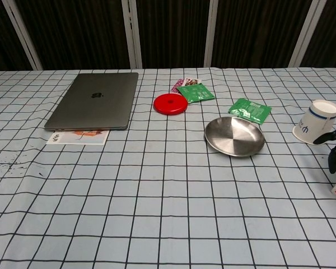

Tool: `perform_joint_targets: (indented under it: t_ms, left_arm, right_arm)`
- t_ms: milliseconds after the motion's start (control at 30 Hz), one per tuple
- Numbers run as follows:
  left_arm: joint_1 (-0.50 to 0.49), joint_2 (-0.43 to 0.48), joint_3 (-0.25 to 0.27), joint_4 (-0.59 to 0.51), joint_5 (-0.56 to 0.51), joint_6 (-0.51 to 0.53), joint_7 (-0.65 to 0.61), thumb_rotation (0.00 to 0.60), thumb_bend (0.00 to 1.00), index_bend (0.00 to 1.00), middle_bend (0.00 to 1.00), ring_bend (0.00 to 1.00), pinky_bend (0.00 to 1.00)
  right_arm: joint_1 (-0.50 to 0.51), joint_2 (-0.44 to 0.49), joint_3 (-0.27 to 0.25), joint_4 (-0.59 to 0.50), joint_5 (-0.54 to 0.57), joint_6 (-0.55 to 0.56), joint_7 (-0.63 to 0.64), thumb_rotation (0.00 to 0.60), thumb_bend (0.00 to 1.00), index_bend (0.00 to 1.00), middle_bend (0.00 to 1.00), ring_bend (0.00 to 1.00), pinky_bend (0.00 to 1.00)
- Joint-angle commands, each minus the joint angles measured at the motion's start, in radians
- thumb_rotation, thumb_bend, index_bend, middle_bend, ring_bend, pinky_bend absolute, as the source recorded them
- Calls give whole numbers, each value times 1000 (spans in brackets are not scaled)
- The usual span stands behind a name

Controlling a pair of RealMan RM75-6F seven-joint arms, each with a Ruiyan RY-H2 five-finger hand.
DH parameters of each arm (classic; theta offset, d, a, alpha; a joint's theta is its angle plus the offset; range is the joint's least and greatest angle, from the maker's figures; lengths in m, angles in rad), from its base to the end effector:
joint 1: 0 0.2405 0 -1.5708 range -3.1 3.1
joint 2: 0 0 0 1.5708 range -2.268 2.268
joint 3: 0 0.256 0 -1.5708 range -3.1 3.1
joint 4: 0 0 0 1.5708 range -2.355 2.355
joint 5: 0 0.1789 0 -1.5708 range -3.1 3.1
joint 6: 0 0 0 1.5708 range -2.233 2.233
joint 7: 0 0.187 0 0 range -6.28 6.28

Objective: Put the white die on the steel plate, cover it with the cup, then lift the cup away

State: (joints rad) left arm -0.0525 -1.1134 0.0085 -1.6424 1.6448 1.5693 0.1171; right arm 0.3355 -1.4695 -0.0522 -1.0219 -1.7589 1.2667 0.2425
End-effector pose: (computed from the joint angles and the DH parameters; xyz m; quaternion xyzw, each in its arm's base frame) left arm -0.2749 0.1997 0.1809 -0.6399 -0.3301 -0.3879 0.5755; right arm -0.2966 -0.2768 0.0504 0.7630 -0.3393 0.3569 0.4188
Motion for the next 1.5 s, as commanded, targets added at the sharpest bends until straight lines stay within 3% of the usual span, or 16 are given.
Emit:
perform_joint_targets:
  t_ms: [33,733,1500]
  left_arm:
    - [0,-4,0,-1,-1,-2,10,600,275,258,0,0,128]
    - [-3,-29,3,-9,0,-14,75,600,275,258,0,0,128]
    - [-4,-41,4,-8,1,-17,102,600,275,261,0,0,128]
  right_arm:
    - [3,-14,-8,23,-1,0,9,600,267,487,170,126,0]
    - [29,-86,-40,175,13,-7,94,600,297,488,170,126,0]
    - [46,-110,-56,213,28,-20,96,600,354,553,171,132,0]
